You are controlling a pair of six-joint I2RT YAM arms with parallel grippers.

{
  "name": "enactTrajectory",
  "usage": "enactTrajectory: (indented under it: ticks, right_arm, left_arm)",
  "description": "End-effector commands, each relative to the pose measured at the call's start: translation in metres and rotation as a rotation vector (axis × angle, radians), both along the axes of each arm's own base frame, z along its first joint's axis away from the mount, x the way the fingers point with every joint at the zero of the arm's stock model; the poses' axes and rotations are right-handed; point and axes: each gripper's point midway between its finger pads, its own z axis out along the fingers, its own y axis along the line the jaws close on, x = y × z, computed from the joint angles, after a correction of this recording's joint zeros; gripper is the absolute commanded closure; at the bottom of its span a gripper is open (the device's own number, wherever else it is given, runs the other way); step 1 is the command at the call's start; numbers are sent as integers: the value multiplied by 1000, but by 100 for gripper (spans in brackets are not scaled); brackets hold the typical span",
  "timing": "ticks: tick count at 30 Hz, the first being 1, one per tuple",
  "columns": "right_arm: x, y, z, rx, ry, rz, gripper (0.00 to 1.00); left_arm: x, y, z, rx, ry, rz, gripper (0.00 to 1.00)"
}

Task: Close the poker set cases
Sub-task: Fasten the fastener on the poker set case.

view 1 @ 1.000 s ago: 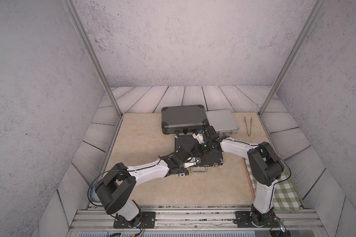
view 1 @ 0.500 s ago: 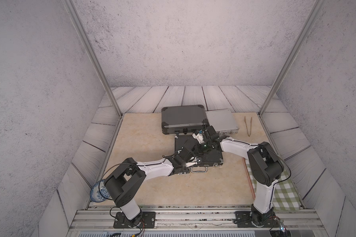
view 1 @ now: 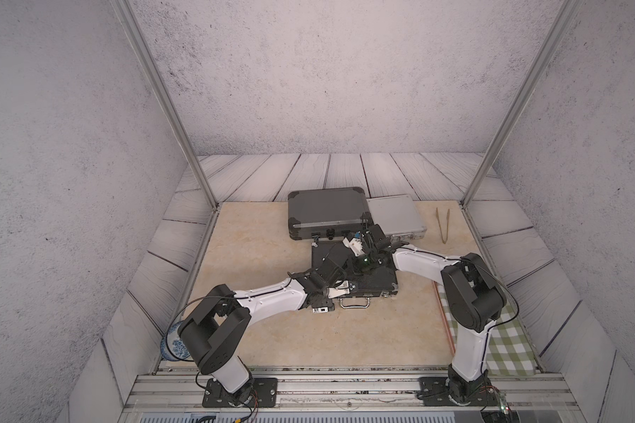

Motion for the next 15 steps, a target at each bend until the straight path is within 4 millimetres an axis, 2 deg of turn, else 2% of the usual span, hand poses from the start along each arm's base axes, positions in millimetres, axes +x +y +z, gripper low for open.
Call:
enactTrajectory:
  ticks: [1, 8, 15]
  right_arm:
    - [-40, -42, -79, -258, 201, -30, 96]
    - [-41, -42, -82, -258, 207, -31, 96]
    - [-41, -43, -81, -259, 203, -27, 96]
  left_arm:
    - [6, 4, -4, 30, -18, 9, 8]
    - [15, -1, -9, 6, -52, 43, 8]
    - [21, 8, -17, 60, -85, 56, 12]
